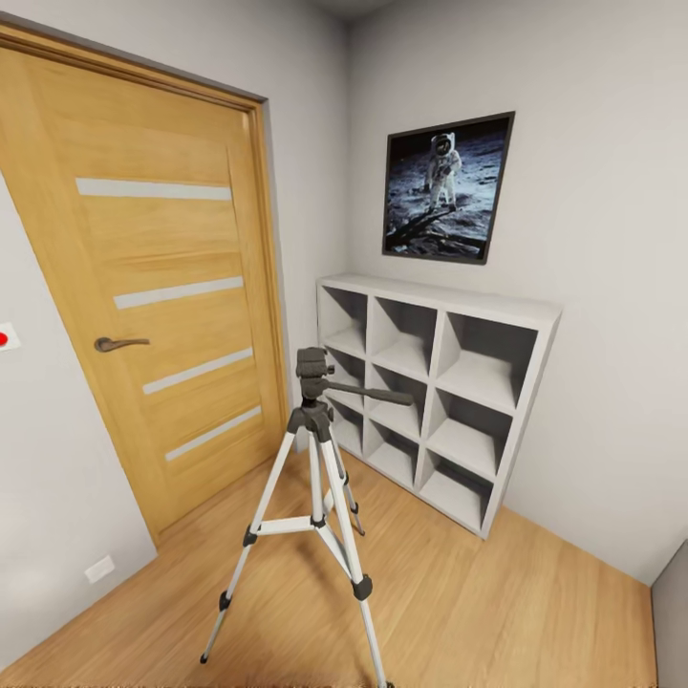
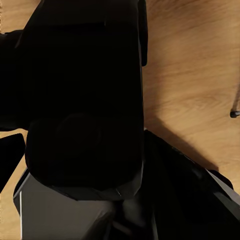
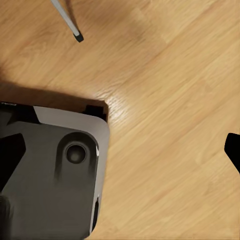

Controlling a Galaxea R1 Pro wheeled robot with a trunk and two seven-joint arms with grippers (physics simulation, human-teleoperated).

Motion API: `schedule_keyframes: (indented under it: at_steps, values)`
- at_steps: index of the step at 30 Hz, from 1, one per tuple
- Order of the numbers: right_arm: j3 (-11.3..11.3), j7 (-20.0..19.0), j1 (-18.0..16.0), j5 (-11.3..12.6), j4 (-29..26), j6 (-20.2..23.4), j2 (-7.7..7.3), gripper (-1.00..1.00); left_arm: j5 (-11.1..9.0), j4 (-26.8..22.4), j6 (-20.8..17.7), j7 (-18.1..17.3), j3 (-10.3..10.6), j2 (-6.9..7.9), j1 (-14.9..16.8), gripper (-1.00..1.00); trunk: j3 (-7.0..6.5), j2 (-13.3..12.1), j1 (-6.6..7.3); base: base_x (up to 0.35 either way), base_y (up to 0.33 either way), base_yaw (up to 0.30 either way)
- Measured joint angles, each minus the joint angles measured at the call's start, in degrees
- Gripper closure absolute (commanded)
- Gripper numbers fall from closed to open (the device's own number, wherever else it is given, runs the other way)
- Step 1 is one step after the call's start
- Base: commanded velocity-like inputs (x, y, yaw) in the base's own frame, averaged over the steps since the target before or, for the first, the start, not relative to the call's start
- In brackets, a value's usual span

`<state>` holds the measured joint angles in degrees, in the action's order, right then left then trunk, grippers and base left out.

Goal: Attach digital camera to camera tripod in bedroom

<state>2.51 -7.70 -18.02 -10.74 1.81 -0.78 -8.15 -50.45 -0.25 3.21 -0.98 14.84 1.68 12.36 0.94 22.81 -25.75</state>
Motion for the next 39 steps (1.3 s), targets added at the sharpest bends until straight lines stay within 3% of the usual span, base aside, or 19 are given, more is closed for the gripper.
schedule_keyframes:
  at_steps: [15, 26, 39]
  values:
    - [0.0, -0.1, 0.0, -0.2, 0.1, 0.9, 0.0, -1.0, 0.4, -0.1, 0.0, -0.1, 0.0, -0.01, 0.0, 1.0, 1.35, 0.0, 0.0, 0.0, 0.0, 0.0]
    - [0.0, -0.2, 0.8, -0.1, 0.2, 5.4, -0.09, -1.0, 0.4, -0.1, 0.0, 0.0, 0.0, 0.06, 0.0, 1.0, 2.36, 0.0, 0.0, 0.0, 0.0, 0.0]
    - [0.0, -0.2, 1.7, -0.2, 0.1, 5.1, -0.08, -1.0, 0.3, -0.1, 0.0, 0.0, 0.0, 0.08, 0.0, 1.0, 3.55, 0.0, 0.0, 0.0, 0.0, 0.0]
